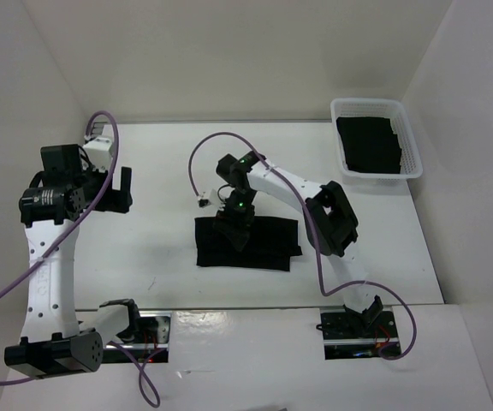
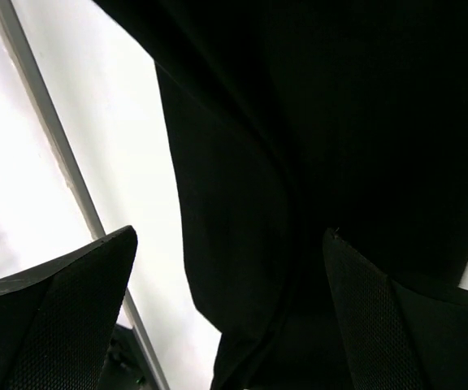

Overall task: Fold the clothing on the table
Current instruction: Fold the skirt

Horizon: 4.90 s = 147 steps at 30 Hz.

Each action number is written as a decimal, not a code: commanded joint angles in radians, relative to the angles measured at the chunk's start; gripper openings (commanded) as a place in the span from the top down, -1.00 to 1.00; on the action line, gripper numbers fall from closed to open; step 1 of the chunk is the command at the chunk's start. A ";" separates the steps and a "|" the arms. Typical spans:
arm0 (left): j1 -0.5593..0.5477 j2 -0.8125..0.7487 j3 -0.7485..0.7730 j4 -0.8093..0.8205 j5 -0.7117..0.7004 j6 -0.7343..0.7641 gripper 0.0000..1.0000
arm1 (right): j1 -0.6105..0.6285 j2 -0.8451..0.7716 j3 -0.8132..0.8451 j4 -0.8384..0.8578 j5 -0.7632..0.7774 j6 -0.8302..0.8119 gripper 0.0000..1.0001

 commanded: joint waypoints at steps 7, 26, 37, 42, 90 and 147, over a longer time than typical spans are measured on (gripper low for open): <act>0.008 -0.027 -0.021 0.027 -0.008 -0.029 -0.99 | 0.005 0.013 0.083 -0.012 -0.091 -0.033 -0.98; 0.008 -0.027 -0.070 0.027 0.001 -0.029 -0.99 | 0.005 0.064 0.074 -0.040 -0.129 -0.062 -0.98; 0.008 -0.027 -0.070 0.027 0.020 -0.010 -0.99 | 0.037 0.053 0.057 -0.062 -0.151 -0.090 -0.98; 0.008 -0.027 -0.070 0.027 0.029 -0.010 -0.99 | 0.112 0.012 -0.019 -0.062 -0.142 -0.101 -0.98; 0.008 -0.026 -0.098 0.033 -0.003 -0.019 -0.99 | 0.028 -0.106 -0.358 0.379 0.303 0.428 -0.96; 0.018 0.149 -0.027 0.099 -0.053 0.019 -0.99 | -0.110 0.387 0.543 0.253 0.409 0.198 -0.98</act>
